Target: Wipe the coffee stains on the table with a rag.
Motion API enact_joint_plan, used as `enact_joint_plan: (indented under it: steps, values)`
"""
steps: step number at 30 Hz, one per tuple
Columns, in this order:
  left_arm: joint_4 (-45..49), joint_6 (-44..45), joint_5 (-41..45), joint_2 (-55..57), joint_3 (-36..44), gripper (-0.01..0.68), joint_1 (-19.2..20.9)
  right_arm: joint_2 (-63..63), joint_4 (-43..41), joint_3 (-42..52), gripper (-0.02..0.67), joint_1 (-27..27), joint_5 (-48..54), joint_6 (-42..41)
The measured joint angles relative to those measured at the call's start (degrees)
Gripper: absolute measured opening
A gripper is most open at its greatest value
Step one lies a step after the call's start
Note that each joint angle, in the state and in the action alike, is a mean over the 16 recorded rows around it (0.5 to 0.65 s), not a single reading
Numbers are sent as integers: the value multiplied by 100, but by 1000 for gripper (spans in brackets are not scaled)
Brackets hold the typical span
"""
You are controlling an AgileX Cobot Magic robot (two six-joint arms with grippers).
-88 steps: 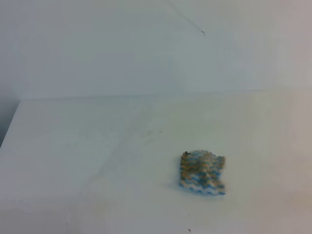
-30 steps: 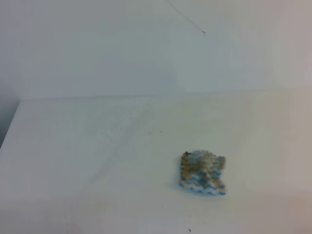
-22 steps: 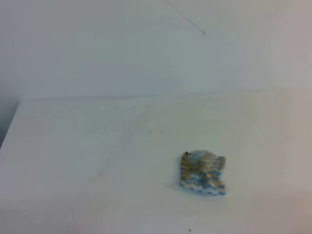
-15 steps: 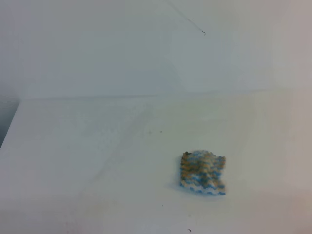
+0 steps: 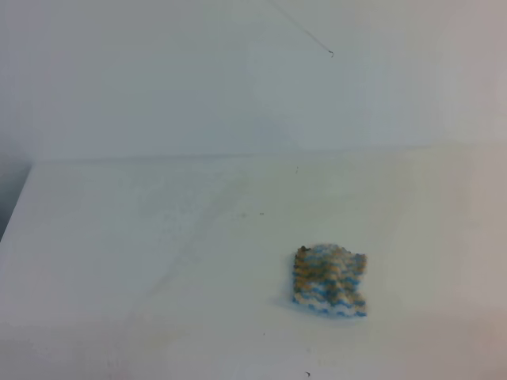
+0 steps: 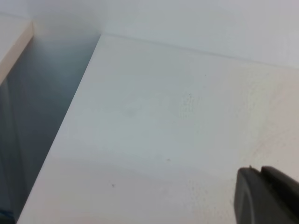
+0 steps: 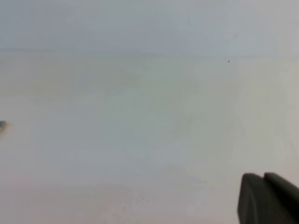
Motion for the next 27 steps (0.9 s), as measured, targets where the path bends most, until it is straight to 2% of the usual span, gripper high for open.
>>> enact_joint_plan:
  steps: [27]
  values:
    - [0,2,0,0,0,-1,0,0,0,0,-4,0,0,0]
